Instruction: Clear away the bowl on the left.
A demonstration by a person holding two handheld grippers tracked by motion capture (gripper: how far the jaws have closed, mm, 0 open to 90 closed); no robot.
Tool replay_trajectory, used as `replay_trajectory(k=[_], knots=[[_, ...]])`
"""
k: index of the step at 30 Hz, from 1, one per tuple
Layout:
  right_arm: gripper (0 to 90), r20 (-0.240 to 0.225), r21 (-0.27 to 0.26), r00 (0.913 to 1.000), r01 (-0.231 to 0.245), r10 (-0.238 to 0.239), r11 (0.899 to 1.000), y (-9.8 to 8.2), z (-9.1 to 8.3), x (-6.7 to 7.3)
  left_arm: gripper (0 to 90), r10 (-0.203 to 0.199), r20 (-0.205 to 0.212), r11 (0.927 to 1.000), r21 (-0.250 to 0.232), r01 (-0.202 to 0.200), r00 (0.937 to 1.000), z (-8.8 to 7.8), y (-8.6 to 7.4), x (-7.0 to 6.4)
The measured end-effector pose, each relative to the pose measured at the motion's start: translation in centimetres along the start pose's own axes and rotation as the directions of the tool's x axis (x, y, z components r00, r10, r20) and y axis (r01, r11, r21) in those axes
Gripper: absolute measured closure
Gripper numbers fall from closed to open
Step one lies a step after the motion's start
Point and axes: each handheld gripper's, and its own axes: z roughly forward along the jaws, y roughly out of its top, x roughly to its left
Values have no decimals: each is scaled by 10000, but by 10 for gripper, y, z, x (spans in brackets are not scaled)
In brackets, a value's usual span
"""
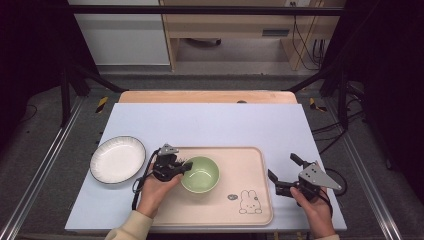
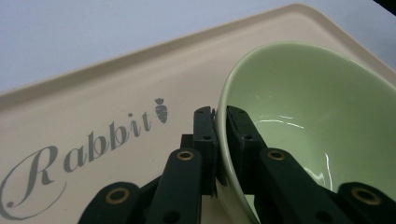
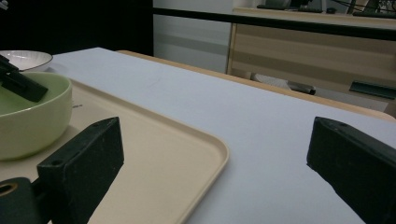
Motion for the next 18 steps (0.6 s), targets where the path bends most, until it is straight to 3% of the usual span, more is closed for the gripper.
replay_trajectory(k=[8,13,18], knots=[[39,-26,22,10000,13,-13,10000,0,0,0,816,316,-166,9995,-72,-317,9994,0,0,-2],[39,-32,29,10000,31,-31,10000,0,0,0,763,638,-321,9978,-172,-644,9974,-2,1,-7],[38,-31,42,10000,26,-26,10000,0,0,0,671,704,-528,9970,-289,-720,9961,-3,2,-9]])
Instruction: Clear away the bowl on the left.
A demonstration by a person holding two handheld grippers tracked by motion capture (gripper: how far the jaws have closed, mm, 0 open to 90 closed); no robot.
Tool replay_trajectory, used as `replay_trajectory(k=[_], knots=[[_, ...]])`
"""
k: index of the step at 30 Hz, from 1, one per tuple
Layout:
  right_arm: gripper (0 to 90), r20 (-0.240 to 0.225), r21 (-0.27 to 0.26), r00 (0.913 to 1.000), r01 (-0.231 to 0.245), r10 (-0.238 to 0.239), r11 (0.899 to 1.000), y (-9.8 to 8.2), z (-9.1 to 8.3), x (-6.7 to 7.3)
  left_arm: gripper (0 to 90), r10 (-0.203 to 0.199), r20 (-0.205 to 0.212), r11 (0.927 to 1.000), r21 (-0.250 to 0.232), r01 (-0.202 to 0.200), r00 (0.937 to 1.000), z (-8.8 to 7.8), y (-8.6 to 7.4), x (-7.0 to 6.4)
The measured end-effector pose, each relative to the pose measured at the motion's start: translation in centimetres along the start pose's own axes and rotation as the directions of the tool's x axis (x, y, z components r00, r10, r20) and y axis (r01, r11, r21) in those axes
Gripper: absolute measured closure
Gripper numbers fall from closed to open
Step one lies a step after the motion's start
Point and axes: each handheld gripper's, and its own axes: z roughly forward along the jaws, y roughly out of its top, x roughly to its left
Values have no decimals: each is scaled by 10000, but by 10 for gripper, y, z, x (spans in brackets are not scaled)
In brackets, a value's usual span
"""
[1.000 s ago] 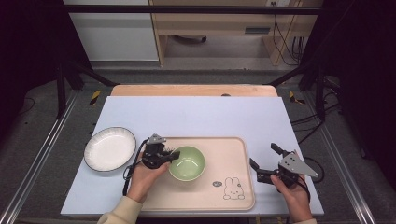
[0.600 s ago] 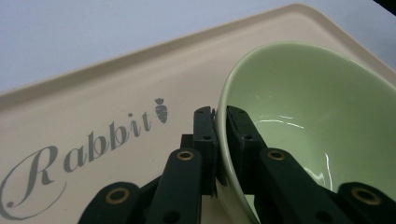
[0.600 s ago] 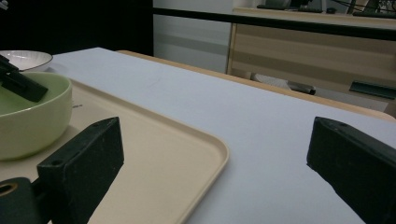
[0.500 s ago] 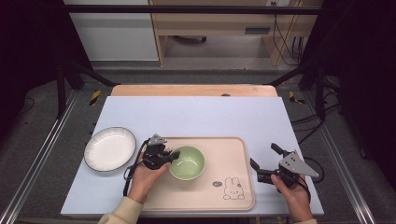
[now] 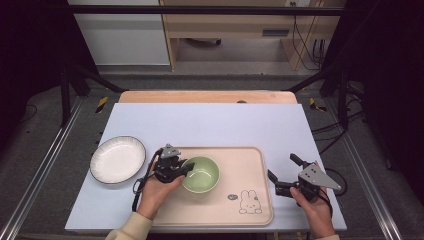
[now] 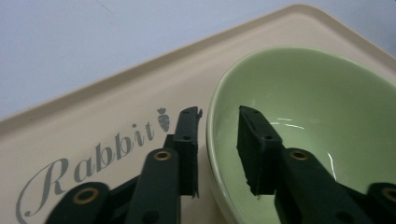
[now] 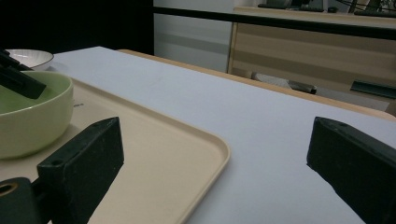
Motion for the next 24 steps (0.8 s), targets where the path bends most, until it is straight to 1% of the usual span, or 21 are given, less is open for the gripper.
replay_trajectory(k=[2,3,4,5,6,7,8,10,12,14,15,18,19,20,21,22,23,24], knots=[[39,13,-15,10000,-25,25,10000,0,0,-1,589,3,-189,10000,-89,-5,9998,-2,1,0],[39,19,-3,10000,-29,29,10000,0,0,-1,532,43,-322,9999,-153,-47,9995,-4,3,0],[39,19,-3,10000,-29,29,10000,0,0,-1,505,43,-322,9999,-153,-47,9995,-4,3,0],[39,-6,1,10000,3,-3,10000,0,0,0,473,119,-423,9997,-230,-129,9990,-5,4,0],[39,-6,1,10000,3,-3,10000,0,0,0,442,119,-423,9997,-230,-129,9990,-5,4,0],[39,-32,22,10000,15,-15,10000,0,0,0,415,185,-414,9990,-387,-201,9990,-7,4,0],[39,-32,22,10000,15,-15,10000,0,0,0,391,185,-414,9990,-387,-201,9990,-7,4,0],[39,-32,36,10000,8,-8,10000,0,1,0,374,250,-312,9982,-537,-267,9992,-9,5,-1],[38,-29,40,10000,0,0,10000,0,1,1,312,360,-224,9969,-689,-375,9991,-10,7,-2],[39,-27,38,10000,-1,2,10000,0,1,1,281,412,-185,9961,-770,-425,9990,-11,7,-3],[39,-40,27,10000,-21,22,10000,0,1,1,262,567,-53,9946,-866,-569,9984,-13,8,-3],[39,-41,31,10000,3,-3,10000,0,1,1,199,639,67,9931,-990,-629,9979,-14,9,-3],[38,-33,-2,10000,-6,6,10000,0,0,1,177,713,271,9910,-1152,-677,9971,-16,9,-4],[38,-33,-2,10000,-6,6,10000,0,0,1,158,713,271,9910,-1152,-677,9971,-16,9,-4],[38,-39,-55,10000,-27,27,10000,0,0,1,143,873,467,9873,-1368,-802,9951,-20,9,-5],[38,-39,-55,10000,-27,27,10000,0,0,1,133,873,467,9873,-1368,-802,9951,-20,9,-5],[38,-50,-65,10000,-8,8,10000,1,0,2,126,1043,573,9825,-1612,-939,9929,-24,10,-7],[38,-64,-69,10000,-8,7,10000,1,0,2,118,1148,593,9791,-1753,-1029,9916,-27,10,-8]])
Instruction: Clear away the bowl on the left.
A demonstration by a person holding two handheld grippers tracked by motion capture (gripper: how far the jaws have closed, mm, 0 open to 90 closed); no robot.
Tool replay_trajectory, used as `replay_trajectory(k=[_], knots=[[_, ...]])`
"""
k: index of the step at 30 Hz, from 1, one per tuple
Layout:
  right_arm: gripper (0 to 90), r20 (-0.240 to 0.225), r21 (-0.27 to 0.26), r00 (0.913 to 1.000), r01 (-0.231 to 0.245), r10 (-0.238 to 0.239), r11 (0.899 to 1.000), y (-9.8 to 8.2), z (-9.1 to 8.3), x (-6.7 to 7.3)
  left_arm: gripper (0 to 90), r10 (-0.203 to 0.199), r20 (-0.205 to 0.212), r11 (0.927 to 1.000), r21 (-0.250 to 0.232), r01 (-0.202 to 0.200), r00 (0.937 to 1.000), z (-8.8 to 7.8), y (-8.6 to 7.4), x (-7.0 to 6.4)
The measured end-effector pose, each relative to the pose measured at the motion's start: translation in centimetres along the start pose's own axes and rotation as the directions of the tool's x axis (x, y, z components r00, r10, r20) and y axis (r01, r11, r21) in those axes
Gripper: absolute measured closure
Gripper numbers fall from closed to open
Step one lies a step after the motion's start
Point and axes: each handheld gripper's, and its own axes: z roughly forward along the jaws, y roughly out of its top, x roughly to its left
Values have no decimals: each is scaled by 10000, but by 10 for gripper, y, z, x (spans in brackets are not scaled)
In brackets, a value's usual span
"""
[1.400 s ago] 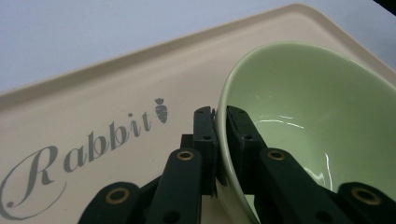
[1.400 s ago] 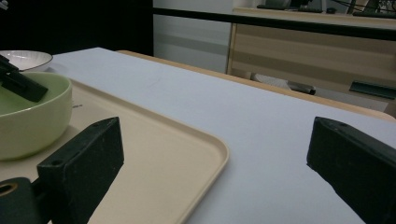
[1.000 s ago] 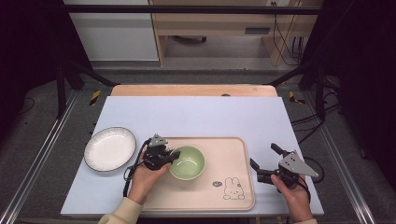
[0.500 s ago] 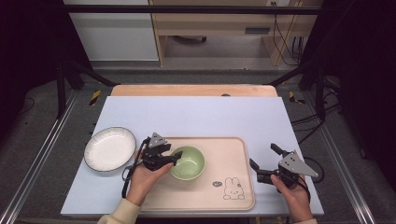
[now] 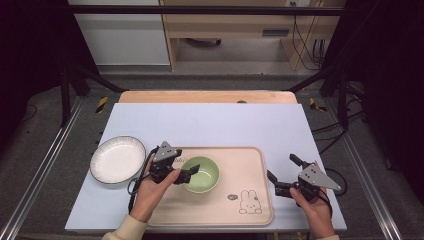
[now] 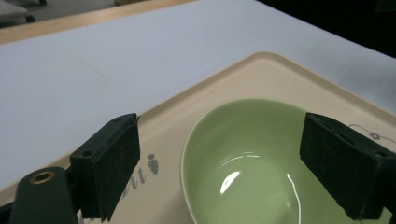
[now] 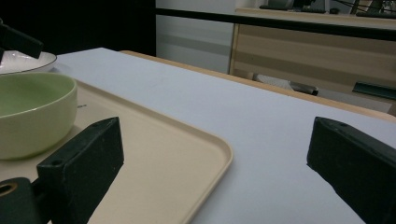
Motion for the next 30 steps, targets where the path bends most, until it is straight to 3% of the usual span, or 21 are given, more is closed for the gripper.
replay_trajectory(k=[8,16,30], knots=[[37,-58,42,10000,22,-21,10000,-1,2,-1,77,799,373,9939,-792,-768,9961,-12,7,-9],[37,-77,22,10000,15,-15,10000,-1,1,-2,69,909,469,9913,-994,-859,9948,-17,12,-14],[37,-70,17,10000,20,-20,10000,-1,0,-2,60,954,565,9842,-1552,-856,9938,-34,16,-3]])
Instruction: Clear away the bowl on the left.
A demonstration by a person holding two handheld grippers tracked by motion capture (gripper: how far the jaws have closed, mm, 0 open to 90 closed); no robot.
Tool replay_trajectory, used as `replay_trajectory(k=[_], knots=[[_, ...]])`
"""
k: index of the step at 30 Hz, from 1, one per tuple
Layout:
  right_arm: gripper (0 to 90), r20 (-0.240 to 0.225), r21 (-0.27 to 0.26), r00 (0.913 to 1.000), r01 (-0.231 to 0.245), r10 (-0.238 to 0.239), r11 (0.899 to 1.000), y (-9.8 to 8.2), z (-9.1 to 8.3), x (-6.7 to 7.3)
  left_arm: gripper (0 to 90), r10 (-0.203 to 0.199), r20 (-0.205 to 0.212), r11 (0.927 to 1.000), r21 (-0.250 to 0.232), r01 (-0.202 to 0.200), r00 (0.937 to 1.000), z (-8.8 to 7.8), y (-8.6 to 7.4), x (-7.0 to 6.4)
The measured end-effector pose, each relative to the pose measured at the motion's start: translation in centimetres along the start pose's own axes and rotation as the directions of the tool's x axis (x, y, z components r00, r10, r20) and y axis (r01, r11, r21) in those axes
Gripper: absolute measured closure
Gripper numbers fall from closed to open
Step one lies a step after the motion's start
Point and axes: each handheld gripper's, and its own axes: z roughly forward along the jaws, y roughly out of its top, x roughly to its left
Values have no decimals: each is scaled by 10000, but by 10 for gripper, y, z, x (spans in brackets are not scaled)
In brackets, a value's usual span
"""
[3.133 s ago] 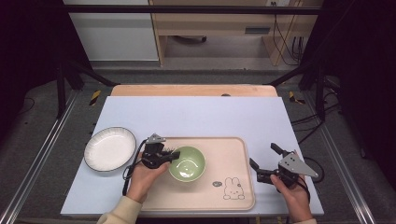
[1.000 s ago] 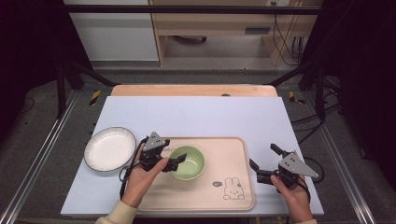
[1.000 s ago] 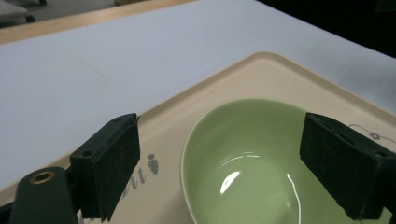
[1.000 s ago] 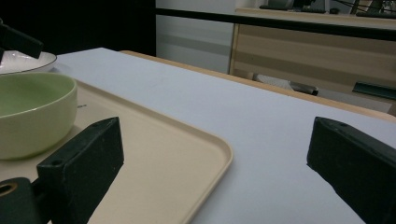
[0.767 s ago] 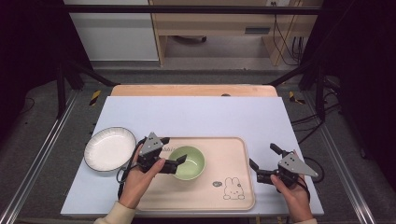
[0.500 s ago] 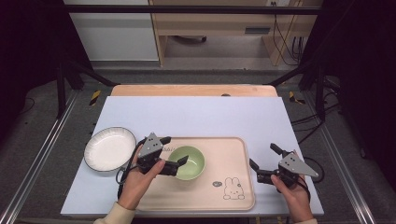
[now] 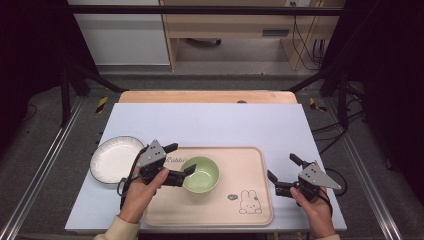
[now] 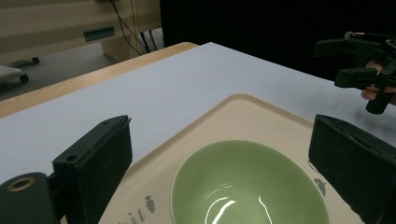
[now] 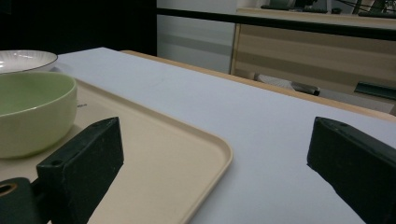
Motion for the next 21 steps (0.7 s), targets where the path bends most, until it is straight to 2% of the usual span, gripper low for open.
replay_trajectory(k=[13,21], knots=[[37,10,0,10000,-21,21,10000,0,0,0,57,-71,-188,9988,-477,62,9998,-18,2,14],[36,14,0,10000,-26,26,10000,0,0,0,57,-34,-410,9982,-592,10,9992,-30,0,24]])
